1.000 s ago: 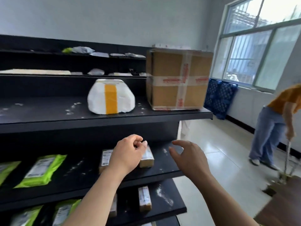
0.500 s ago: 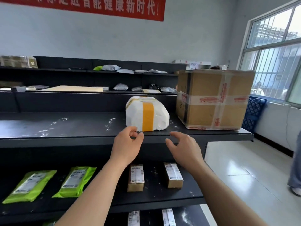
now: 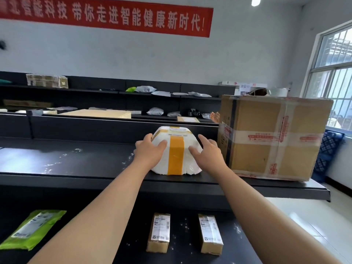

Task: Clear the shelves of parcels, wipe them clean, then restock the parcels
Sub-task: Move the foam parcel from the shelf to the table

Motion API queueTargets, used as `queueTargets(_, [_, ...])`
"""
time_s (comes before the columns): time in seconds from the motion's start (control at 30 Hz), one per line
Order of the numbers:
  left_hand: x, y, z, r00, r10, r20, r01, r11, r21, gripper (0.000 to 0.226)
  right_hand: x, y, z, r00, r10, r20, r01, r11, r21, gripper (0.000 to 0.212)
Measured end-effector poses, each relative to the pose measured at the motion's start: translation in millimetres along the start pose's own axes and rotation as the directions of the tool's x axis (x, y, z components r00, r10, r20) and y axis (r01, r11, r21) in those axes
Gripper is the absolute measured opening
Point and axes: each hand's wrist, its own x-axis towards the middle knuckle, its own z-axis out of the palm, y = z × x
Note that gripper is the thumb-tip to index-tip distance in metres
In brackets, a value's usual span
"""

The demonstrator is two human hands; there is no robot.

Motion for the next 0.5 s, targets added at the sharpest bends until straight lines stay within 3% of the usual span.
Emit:
queueTargets(0.2, [27,-9,14,0.996,-0.083,0.027,0.086,0.989,-0.124,0.066,33,20,13,0.993,-0.002,0.114,-0.014,0.990,0.142,0.074])
queueTargets(0.33, [32,-12,25,0.997,-0.073,0.026,0.077,0.985,-0.155,0.062,40,29,18,0.982,-0.063,0.180,0.018,0.971,0.237,0.074])
queueTargets(0.5, [29,-13,31,1.000,-0.031,-0.002,0.031,0.991,-0.130,0.058,37,32,25,0.982,-0.098,0.162,0.042,0.947,0.319,0.071])
